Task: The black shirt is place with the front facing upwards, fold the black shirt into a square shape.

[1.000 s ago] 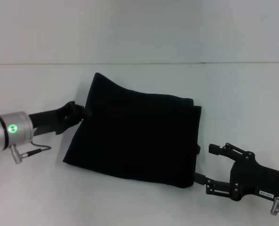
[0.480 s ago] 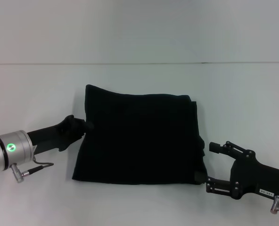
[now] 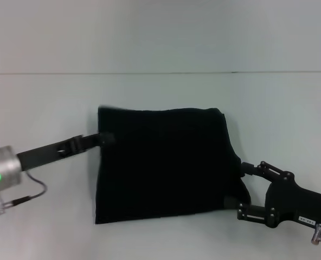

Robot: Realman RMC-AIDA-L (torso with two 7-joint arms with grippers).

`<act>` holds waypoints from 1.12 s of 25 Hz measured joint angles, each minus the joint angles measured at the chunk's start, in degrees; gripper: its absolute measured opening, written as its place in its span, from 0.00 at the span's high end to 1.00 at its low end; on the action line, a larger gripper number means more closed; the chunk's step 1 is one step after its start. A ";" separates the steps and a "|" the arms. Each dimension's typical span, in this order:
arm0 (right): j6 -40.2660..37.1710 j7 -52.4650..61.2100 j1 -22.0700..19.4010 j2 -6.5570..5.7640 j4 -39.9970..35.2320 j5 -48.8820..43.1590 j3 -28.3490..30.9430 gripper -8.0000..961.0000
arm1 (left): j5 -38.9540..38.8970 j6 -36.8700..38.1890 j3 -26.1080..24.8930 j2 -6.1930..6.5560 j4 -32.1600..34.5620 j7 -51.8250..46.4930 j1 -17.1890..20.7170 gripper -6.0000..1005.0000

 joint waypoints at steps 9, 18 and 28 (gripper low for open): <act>0.27 -0.33 -0.07 0.01 -0.38 2.31 0.56 0.02 | 0.39 15.70 -0.43 -1.40 12.36 34.19 9.03 0.47; 3.24 -2.55 -1.53 -0.05 -0.36 2.35 0.20 0.02 | 5.76 16.76 -0.41 -4.41 13.68 48.65 14.60 0.13; 5.38 -2.58 -1.80 -0.07 -0.09 2.23 -0.33 0.02 | 6.49 12.64 -1.00 -4.04 11.75 46.17 14.31 0.08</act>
